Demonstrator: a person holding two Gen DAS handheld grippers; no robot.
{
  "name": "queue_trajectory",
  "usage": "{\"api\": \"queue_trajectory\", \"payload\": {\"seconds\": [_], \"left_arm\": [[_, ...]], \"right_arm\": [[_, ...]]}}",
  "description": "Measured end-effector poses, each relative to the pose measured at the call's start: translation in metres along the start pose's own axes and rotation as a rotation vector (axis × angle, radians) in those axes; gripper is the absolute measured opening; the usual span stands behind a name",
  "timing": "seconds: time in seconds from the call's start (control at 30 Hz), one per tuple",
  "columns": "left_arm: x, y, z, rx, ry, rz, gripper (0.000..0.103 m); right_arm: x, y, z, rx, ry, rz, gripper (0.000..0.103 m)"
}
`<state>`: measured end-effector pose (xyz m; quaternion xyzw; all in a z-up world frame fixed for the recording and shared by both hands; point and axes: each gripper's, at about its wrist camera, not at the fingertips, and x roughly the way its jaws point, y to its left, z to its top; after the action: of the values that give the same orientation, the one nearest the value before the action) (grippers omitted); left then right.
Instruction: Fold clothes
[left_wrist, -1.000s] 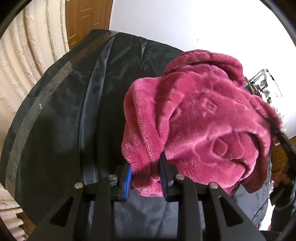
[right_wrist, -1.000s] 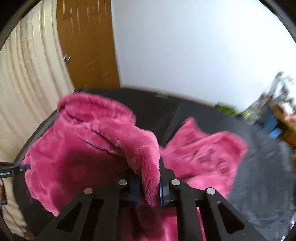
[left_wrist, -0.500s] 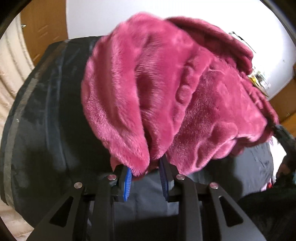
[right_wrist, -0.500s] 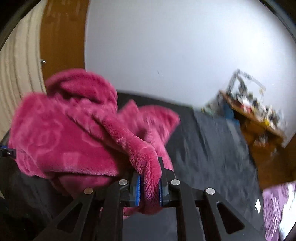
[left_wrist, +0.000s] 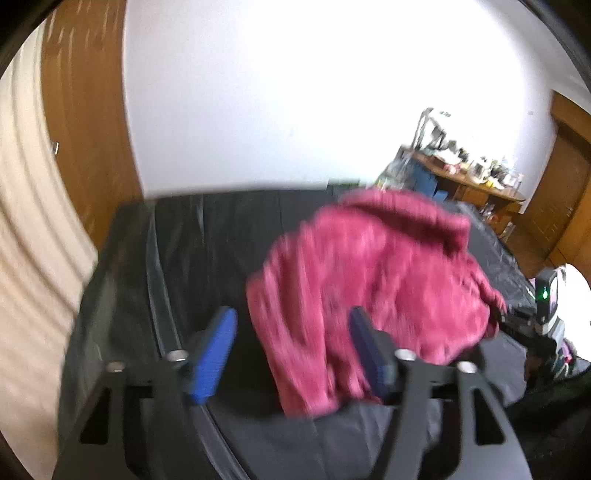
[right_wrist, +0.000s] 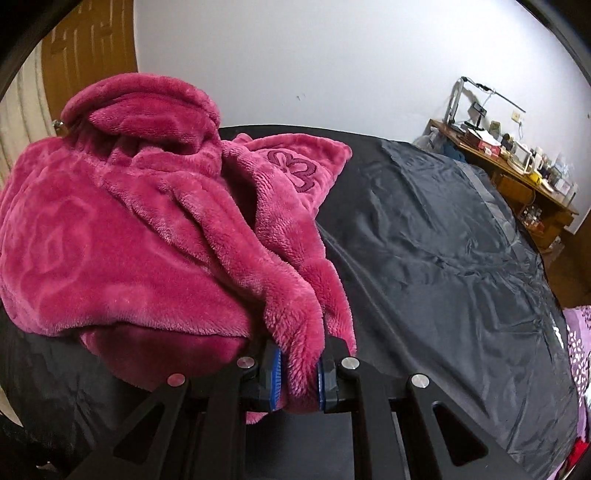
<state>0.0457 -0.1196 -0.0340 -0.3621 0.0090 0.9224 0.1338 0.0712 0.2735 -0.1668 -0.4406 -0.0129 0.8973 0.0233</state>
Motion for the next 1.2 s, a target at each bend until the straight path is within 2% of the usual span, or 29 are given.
{"api": "queue_trajectory", "payload": {"seconds": [0.07,0.2,0.33,0.47,0.57,0.63,0.73,0.9,0.97,1.0,1.1,1.2], "left_arm": [[0.005,0.006,0.019,0.057,-0.059,-0.044,0.082],[0.054,0.024,0.053,0.115,0.043,-0.198,0.082],[0.1,0.024,0.064,0.153,0.149,-0.336,0.082],[0.132,0.017,0.054,0.213,0.269,-0.45,0.082],[0.145,0.016,0.043,0.255,0.335,-0.482,0.078],[0.141,0.017,0.037,0.291,0.327,-0.497,0.045],[0.133,0.019,0.031,0.306,0.325,-0.505,0.022],[0.111,0.021,0.037,0.262,0.248,-0.539,0.019],[0.092,0.024,0.043,0.2,0.199,-0.598,0.019],[0.079,0.022,0.045,0.2,0.167,-0.615,0.019],[0.042,0.013,0.047,0.233,0.091,-0.636,0.019],[0.014,0.005,0.052,0.239,0.036,-0.603,0.018]], "right_arm": [[0.002,0.002,0.002,0.007,0.005,-0.007,0.015],[0.001,0.006,0.005,0.027,0.029,-0.035,0.015],[0.001,0.011,0.008,0.035,0.053,-0.074,0.015],[0.003,0.017,0.008,0.049,0.076,-0.114,0.015],[0.003,0.022,0.009,0.05,0.086,-0.144,0.015],[0.003,0.024,0.01,0.065,0.092,-0.159,0.015],[0.002,0.027,0.012,0.078,0.098,-0.182,0.015],[0.002,0.035,0.02,0.071,0.097,-0.241,0.015],[0.001,0.035,0.025,0.077,0.087,-0.261,0.015],[0.0,0.035,0.027,0.077,0.079,-0.27,0.015],[-0.009,0.036,0.042,0.066,0.023,-0.31,0.015],[-0.028,0.036,0.066,0.039,-0.078,-0.347,0.015]]}}
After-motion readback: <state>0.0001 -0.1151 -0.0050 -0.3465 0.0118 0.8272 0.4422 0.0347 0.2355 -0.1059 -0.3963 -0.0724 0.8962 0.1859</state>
